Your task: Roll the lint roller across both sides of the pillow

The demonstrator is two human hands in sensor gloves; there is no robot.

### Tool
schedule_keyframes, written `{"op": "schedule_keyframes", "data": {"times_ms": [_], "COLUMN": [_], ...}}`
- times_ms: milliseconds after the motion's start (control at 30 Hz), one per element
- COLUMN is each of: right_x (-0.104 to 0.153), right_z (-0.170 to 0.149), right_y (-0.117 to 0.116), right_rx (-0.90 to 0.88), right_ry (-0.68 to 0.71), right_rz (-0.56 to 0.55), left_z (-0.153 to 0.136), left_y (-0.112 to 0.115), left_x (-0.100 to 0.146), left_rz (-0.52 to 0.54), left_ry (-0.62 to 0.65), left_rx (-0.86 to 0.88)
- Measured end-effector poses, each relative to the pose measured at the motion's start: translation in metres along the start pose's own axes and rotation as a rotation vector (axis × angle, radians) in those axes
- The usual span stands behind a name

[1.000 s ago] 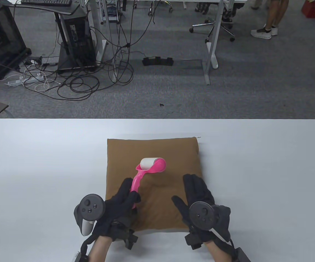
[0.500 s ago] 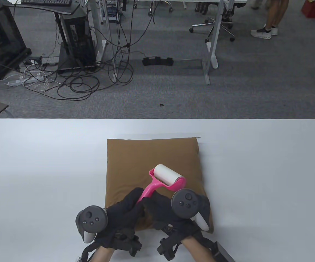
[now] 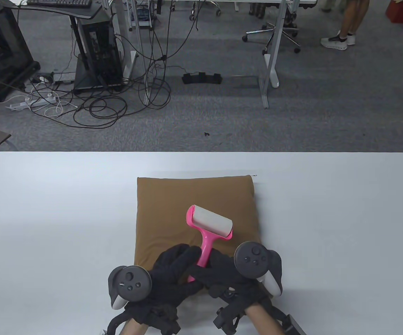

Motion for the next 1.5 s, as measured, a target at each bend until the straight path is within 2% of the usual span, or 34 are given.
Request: {"op": "schedule_keyframes", "data": {"times_ms": [133,200,267,400,467,533,667,733,900,1100,1167,1267,1500], "right_x": [0.000,0.001,0.003,0.014,0.023,0.036,0.055,0.063,0.083,0.096,0.093,0.083,0.038], "right_z": [-0.007,-0.009,-0.010,-0.015,-0.018,-0.022,-0.029,-0.035,-0.039,-0.042,-0.048,-0.055,-0.061], "right_y": [0.003,0.008,0.016,0.041,0.055,0.068,0.084,0.089,0.094,0.079,0.070,0.063,0.067], "right_rx": [-0.075,-0.075,-0.068,0.093,0.228,0.376,0.470,0.447,0.475,0.496,0.534,0.563,0.527], "right_ry": [-0.010,0.004,0.009,0.021,0.026,0.038,0.016,0.011,0.041,0.097,0.078,0.052,-0.067], "right_rz": [0.019,-0.011,-0.078,-0.225,-0.313,-0.422,-0.475,-0.451,-0.473,-0.433,-0.407,-0.447,-0.419], "left_z": [-0.001,0.001,-0.004,-0.039,-0.067,-0.096,-0.123,-0.128,-0.132,-0.134,-0.135,-0.140,-0.142], "left_y": [0.005,0.001,-0.012,-0.048,-0.062,-0.066,-0.062,-0.059,-0.053,-0.048,-0.048,-0.046,-0.047], "left_x": [-0.001,-0.002,-0.001,0.006,0.009,0.013,0.018,0.017,0.016,0.014,0.013,0.013,0.013], "left_rz": [-0.034,-0.058,-0.015,0.116,0.146,0.091,0.020,-0.008,-0.080,-0.103,-0.106,-0.124,-0.121], "left_ry": [-0.005,-0.009,-0.070,-0.312,-0.516,-0.701,-0.858,-0.883,-0.908,-0.919,-0.914,-0.915,-0.909], "left_rx": [-0.057,-0.097,-0.193,-0.382,-0.412,-0.346,-0.213,-0.231,-0.223,-0.265,-0.250,-0.170,-0.152]}}
Point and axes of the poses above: the tracker on the back of each hand, its own z axis roughly to the thumb side, its own x axis roughly from the fingertips to the wrist, y = z × x, the point moved 1 cm from there along -x, roughly from the wrist to the fingertips, and after that the axes turned 12 degrees about -y, right-handed, at the moved point
